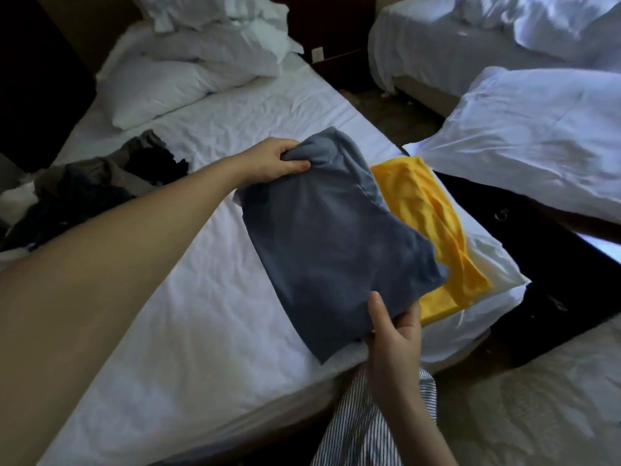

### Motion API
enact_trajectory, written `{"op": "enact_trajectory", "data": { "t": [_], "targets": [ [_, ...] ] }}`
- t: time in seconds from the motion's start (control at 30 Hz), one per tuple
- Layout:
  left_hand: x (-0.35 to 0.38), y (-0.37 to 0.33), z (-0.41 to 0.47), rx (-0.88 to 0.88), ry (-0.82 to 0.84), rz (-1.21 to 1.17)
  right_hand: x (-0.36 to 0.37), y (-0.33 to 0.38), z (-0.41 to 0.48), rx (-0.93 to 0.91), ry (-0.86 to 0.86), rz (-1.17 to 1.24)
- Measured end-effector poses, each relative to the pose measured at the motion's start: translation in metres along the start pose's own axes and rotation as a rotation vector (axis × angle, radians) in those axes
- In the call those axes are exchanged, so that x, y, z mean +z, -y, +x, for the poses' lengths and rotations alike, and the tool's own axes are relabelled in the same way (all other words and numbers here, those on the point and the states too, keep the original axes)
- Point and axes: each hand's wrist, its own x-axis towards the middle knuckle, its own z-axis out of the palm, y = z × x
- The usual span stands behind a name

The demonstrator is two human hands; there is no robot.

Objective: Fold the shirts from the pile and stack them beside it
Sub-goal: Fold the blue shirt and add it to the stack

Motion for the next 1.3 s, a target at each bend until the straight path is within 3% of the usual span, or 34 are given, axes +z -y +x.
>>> {"op": "enact_trajectory", "data": {
  "t": [0.1,0.23,0.4,0.5,0.57,0.63,0.7,0.8,0.9,0.97,1.07,1.17,1.23,1.3],
  "targets": [
    [0.018,-0.027,0.032,0.053,0.046,-0.005,-0.022,0.021,0.021,-0.019,-0.009,-0.019],
    [0.073,-0.049,0.075,0.112,0.054,0.077,-0.055,0.021,0.047,0.021,-0.143,-0.026],
    [0.144,-0.033,0.098,0.009,0.096,0.238,-0.092,0.013,0.054,0.091,-0.341,-0.182],
    [0.152,-0.033,0.096,-0.034,-0.068,0.384,-0.085,0.021,0.046,-0.151,-0.503,-0.555],
    [0.149,-0.034,0.09,0.04,-0.258,0.471,-0.068,0.03,0.05,-0.508,-0.443,-0.898],
    [0.15,-0.035,0.083,0.264,-0.49,0.533,-0.044,0.033,0.068,-0.811,-0.257,-1.212],
    [0.158,-0.035,0.079,0.524,-0.668,0.57,-0.023,0.03,0.103,-0.918,-0.102,-1.437],
    [0.183,-0.012,0.074,0.704,-0.535,0.612,-0.034,0.015,0.16,-0.881,0.086,-1.727],
    [0.197,0.026,0.067,0.541,-0.185,0.694,-0.069,0.003,0.185,-0.875,0.21,-1.941],
    [0.197,0.037,0.066,0.396,-0.055,0.674,-0.07,0.0,0.188,-0.888,0.203,-1.959],
    [0.198,0.034,0.068,0.344,0.047,0.687,-0.065,-0.004,0.186,-0.862,0.178,-1.938],
    [0.184,0.025,0.07,0.44,-0.014,0.434,-0.065,0.001,0.186,-0.862,0.188,-1.961],
    [0.173,0.02,0.075,0.548,-0.251,0.291,-0.064,0.003,0.186,-0.842,0.211,-1.968],
    [0.161,0.018,0.087,0.425,-0.467,0.312,-0.063,0.001,0.185,-0.843,0.22,-1.985]
  ]
}}
